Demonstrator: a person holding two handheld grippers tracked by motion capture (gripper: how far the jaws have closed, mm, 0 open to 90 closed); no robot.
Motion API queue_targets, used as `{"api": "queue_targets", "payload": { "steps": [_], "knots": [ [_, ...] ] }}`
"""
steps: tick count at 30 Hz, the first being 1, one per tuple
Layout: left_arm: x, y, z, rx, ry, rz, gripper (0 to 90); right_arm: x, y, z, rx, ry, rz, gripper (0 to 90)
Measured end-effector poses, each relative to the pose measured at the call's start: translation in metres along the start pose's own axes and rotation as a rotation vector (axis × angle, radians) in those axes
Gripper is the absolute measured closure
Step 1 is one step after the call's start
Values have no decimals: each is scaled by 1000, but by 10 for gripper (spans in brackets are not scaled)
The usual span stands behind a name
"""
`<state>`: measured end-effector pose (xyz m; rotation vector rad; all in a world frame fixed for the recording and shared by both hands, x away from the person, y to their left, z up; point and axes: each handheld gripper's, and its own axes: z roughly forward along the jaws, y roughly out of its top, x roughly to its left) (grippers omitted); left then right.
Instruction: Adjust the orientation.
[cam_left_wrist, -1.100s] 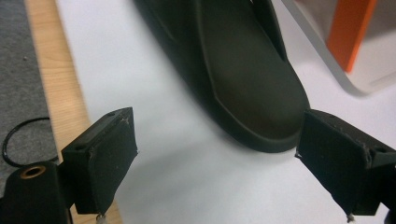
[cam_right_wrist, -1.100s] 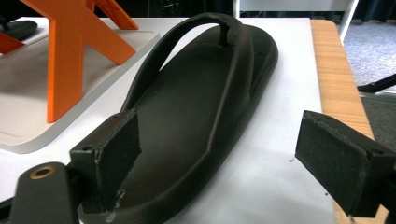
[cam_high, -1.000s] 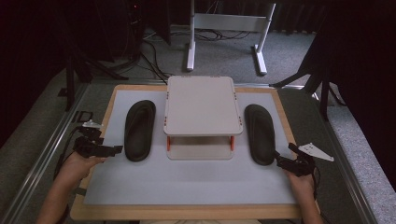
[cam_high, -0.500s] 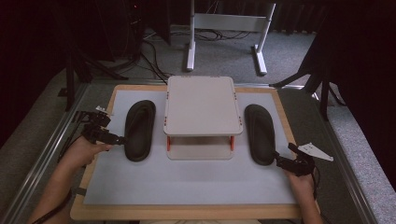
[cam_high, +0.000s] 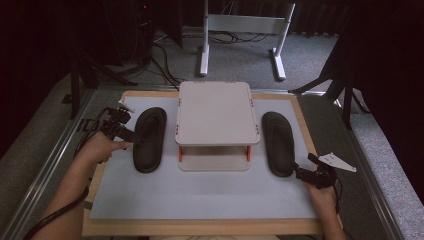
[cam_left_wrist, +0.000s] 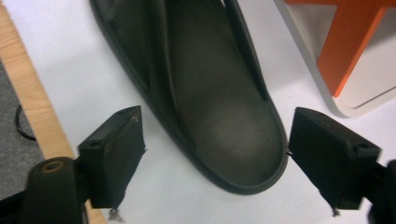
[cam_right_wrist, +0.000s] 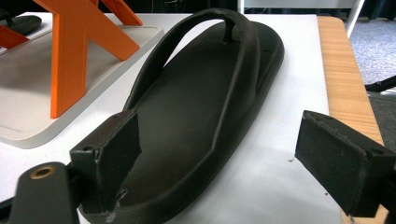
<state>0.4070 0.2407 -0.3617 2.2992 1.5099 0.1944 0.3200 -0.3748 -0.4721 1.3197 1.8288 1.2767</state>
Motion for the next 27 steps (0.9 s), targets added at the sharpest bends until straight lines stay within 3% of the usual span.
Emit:
{"api": "queue_targets", "payload": {
  "steps": [5, 13, 17, 25, 27],
  "knots": [
    [2, 15, 6, 16, -9, -19, 223, 0, 0, 0, 4, 2, -6, 134],
    [18, 40, 18, 37, -21, -74, 314, 1, 0, 1, 12, 5, -13, 140],
    [26, 44, 23, 24, -56, -101, 345, 1, 0, 1, 17, 7, -13, 140],
    [39, 48, 44, 44, -32, -133, 365, 2, 0, 3, 27, 8, -24, 140],
    [42, 48, 52, 36, -56, -145, 384, 2, 0, 3, 28, 8, -25, 140]
  ]
}}
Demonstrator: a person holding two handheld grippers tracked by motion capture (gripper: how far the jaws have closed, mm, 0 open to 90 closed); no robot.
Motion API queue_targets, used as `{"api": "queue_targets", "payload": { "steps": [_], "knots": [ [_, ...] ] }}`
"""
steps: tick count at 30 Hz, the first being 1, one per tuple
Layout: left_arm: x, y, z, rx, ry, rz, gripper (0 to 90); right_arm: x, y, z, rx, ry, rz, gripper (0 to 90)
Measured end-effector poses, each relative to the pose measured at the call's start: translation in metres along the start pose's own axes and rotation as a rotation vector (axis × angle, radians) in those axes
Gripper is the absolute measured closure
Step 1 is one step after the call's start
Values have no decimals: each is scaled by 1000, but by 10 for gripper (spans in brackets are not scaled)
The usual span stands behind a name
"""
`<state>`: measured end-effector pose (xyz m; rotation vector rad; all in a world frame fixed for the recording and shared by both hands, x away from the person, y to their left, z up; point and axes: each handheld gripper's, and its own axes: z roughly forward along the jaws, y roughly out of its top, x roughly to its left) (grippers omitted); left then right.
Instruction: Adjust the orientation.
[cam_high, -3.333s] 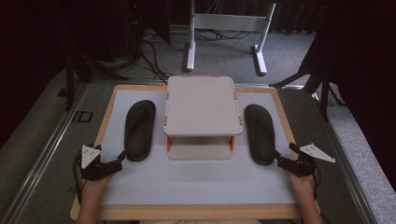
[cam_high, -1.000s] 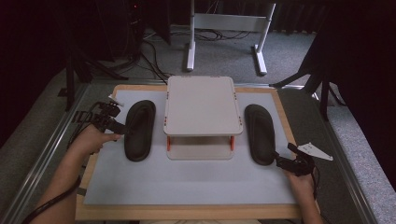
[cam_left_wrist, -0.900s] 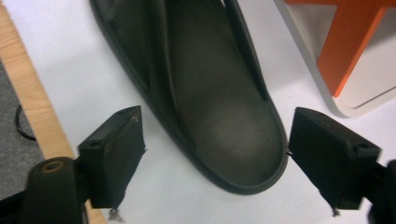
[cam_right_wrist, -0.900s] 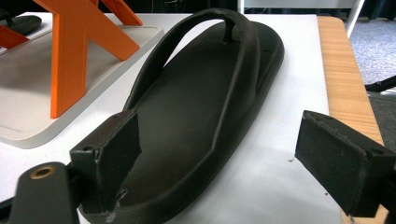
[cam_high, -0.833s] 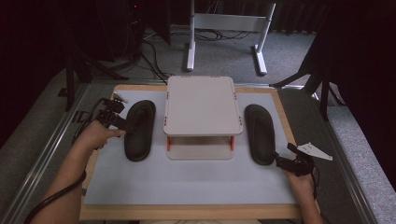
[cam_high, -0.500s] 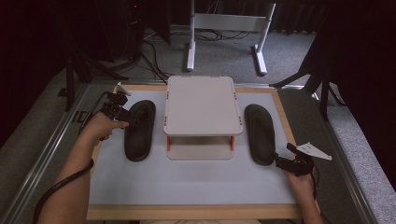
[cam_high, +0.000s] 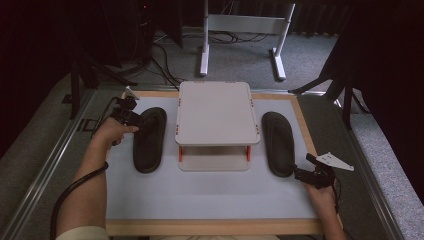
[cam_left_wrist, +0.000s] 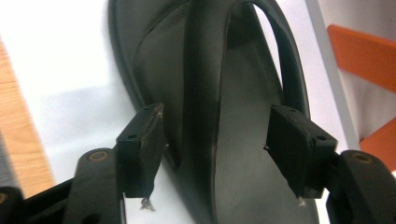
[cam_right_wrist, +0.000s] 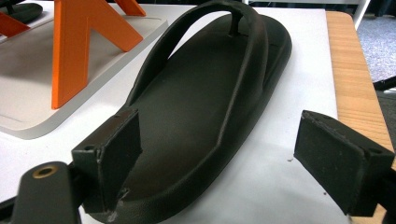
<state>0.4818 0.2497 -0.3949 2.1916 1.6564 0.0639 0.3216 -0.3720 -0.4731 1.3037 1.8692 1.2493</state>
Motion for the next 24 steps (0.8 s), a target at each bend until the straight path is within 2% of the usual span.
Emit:
{"api": "queue_targets", "payload": {
  "steps": [1, 2, 8, 12, 14, 15, 17, 20, 24],
  "knots": [
    [0, 0, 0, 0, 0, 0, 394, 0, 0, 0, 0, 0, 0, 141],
    [1, 0, 7, -1, -3, -2, 444, 0, 0, 0, 0, 1, 0, 141],
    [8, 2, 22, 4, -15, -36, 475, 1, 0, 1, 8, -1, -4, 140],
    [6, 3, 27, 9, -7, -29, 536, 0, 0, 1, 9, -1, -3, 141],
    [5, 4, 28, 4, -8, -30, 605, 0, 0, 1, 9, -2, -5, 140],
    [4, 5, 28, 8, 13, -15, 631, 1, 0, 1, 10, -3, -6, 141],
    [4, 5, 28, 6, 25, -13, 680, 1, 0, 1, 12, -3, -8, 141],
    [3, 4, 29, 3, 37, 7, 693, 1, 0, 1, 12, -3, -9, 141],
    [3, 4, 27, -6, 39, -12, 704, 1, 0, 1, 10, -4, -9, 140]
  ]
}}
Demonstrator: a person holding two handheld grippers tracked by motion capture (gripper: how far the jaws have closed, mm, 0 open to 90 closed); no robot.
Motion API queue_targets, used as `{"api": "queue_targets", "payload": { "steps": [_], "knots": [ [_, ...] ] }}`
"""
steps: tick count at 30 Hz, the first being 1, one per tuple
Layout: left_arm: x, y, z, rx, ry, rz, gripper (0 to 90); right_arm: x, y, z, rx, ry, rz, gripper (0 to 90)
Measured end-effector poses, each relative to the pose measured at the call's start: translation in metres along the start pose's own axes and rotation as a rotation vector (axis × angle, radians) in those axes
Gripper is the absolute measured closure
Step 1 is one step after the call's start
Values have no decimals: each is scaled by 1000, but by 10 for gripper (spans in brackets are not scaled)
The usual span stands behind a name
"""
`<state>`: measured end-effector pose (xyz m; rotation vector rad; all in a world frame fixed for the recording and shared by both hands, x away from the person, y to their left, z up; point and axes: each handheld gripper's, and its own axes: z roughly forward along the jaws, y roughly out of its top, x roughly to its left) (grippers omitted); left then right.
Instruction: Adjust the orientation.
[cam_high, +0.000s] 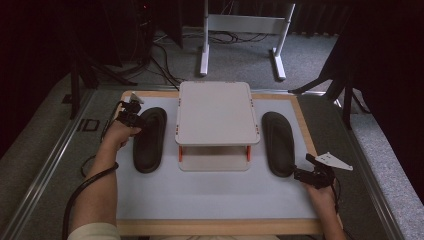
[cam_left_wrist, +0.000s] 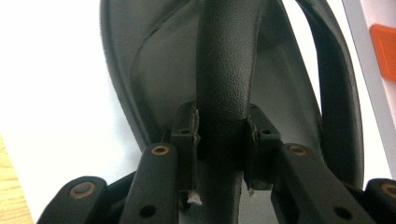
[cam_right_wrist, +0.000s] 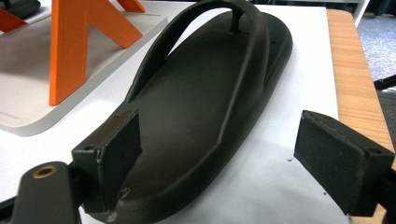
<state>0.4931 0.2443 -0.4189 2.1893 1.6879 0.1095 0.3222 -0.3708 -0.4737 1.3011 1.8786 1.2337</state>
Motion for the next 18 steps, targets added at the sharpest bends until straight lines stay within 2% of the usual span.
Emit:
{"api": "queue_targets", "payload": {
  "steps": [3, 6, 8, 14, 15, 16, 18],
  "knots": [
    [-2, 0, -6, -6, -1, -4, 710, -1, 0, -1, -4, 7, 13, 138],
    [-3, 0, -12, -18, -4, -3, 716, -1, 0, -1, -8, 24, 5, 119],
    [-4, 0, -22, -31, -15, -6, 718, -1, 0, 0, 5, 24, 4, 115],
    [-10, 2, -40, -52, -4, 1, 719, -3, 0, -1, -3, 42, 18, 115],
    [-11, 3, -46, -61, -8, -5, 719, -3, 0, -1, -3, 41, 17, 115],
    [-12, 4, -53, -88, -39, -24, 720, -2, 0, -1, 2, 40, 11, 115],
    [-13, 4, -58, -92, -47, -26, 720, -2, 0, 0, 3, 38, 10, 115]
  ]
}}
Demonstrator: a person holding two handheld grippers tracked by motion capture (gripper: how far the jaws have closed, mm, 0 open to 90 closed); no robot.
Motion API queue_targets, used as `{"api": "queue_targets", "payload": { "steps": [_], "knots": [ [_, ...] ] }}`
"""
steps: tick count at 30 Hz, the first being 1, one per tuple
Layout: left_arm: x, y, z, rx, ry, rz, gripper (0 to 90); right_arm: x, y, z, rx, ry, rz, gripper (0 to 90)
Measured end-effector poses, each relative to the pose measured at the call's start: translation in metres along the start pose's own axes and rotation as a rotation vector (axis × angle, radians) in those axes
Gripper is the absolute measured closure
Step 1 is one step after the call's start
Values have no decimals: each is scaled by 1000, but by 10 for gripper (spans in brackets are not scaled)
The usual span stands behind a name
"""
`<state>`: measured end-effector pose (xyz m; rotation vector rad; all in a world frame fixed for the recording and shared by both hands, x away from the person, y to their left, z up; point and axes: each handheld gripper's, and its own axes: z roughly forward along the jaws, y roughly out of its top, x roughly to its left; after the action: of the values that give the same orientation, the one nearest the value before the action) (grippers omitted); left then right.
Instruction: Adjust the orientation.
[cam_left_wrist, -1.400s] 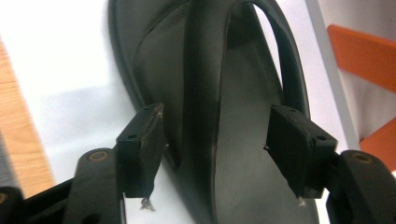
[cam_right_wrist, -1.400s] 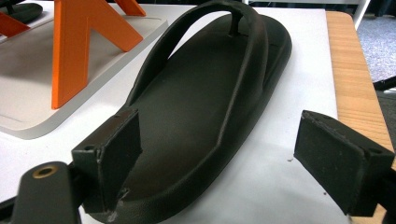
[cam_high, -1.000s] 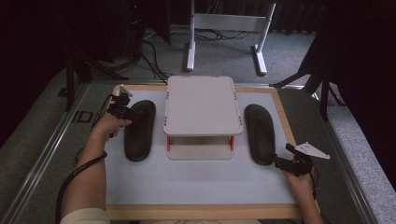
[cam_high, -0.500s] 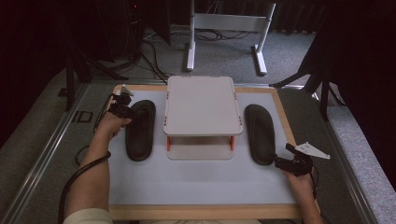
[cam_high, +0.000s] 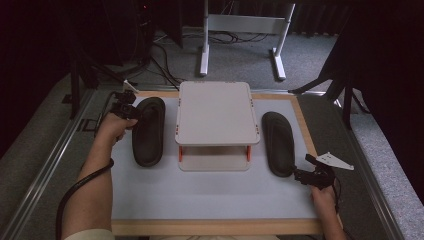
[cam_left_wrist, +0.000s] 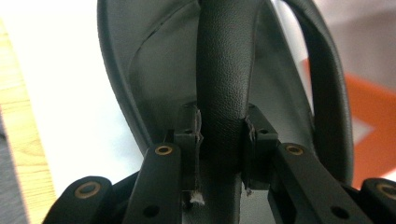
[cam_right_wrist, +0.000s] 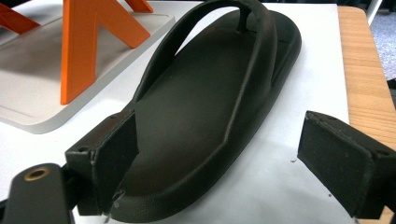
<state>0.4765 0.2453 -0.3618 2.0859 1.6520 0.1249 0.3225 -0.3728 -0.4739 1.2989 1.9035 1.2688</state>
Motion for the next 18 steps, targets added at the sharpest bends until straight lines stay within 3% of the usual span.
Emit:
{"api": "queue_targets", "payload": {
  "steps": [2, 8, 15, 18],
  "knots": [
    [-3, 1, -6, -16, -6, -11, 721, 0, 0, 0, 4, -2, -7, 115],
    [-15, 7, -32, -19, 17, 27, 722, 1, 0, 1, 8, -1, -11, 115],
    [-29, 15, -70, -72, 32, 25, 722, 0, 0, 0, 7, 2, -6, 116],
    [-36, 19, -82, -75, 41, 43, 722, 1, 0, 1, 7, 3, -12, 115]
  ]
}}
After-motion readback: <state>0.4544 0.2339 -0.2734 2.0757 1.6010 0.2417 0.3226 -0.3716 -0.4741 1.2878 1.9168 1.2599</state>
